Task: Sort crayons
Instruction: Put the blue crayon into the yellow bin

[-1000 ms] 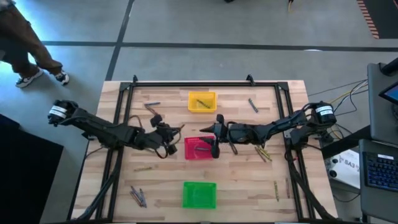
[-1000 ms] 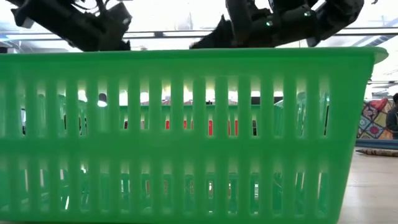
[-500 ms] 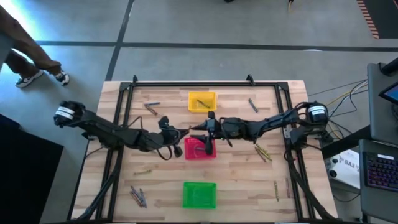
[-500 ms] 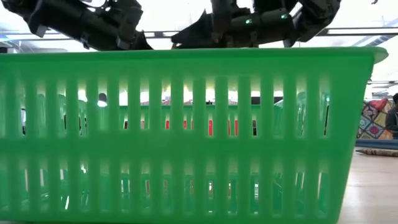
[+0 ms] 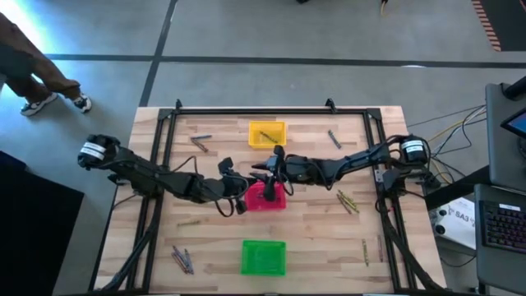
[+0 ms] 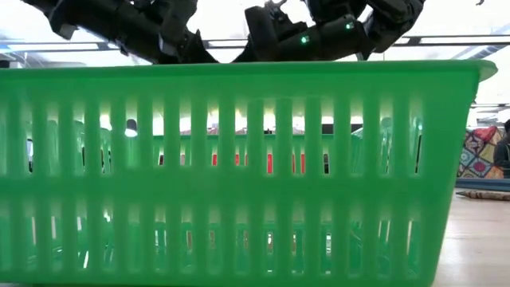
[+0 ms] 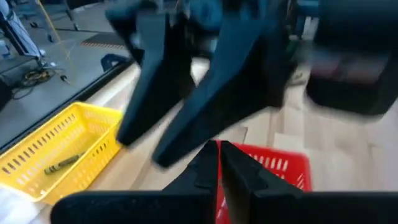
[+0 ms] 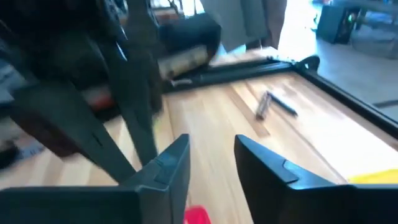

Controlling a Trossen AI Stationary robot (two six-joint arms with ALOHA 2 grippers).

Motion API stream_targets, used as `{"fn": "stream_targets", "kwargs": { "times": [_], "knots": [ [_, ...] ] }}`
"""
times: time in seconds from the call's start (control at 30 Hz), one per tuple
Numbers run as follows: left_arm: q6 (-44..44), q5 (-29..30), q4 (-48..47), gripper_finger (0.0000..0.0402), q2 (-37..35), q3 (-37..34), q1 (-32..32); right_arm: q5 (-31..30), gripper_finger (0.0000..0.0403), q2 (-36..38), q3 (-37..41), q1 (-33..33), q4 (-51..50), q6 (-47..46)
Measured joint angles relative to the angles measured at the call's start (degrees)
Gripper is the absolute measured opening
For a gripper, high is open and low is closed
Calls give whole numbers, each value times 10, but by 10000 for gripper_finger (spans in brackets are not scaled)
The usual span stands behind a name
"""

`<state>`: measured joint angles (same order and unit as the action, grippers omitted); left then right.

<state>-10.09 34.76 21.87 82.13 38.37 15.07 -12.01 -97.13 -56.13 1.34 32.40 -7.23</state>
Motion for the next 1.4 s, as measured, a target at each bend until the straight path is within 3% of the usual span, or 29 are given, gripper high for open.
{"fn": "stream_targets", "kwargs": {
  "times": [0.2,0.33,0.53,0.67,0.83,0.97,1.1,1.2,1.4],
  "knots": [
    [6,2,-6,0,-5,3,0,0,61,18,2,0,-44,13],
    [6,7,-60,0,-23,7,2,-1,49,43,2,-1,-71,27],
    [-39,127,-230,0,-80,27,-16,-25,57,89,2,-12,-104,44],
    [-132,163,-341,5,-113,21,-89,-31,68,113,2,-20,-137,43],
    [-184,50,-446,29,-111,11,-256,-31,84,127,2,-23,-161,47],
    [-127,-75,-441,55,-79,11,-396,-31,95,132,3,-23,-159,56],
    [-63,-173,-431,85,-41,14,-495,-31,102,136,3,-24,-177,60],
    [-38,-202,-432,110,-14,17,-536,-31,105,138,3,-27,-196,65],
    [-24,-203,-434,148,32,27,-561,-31,105,138,3,-33,-203,66]
  ]
}}
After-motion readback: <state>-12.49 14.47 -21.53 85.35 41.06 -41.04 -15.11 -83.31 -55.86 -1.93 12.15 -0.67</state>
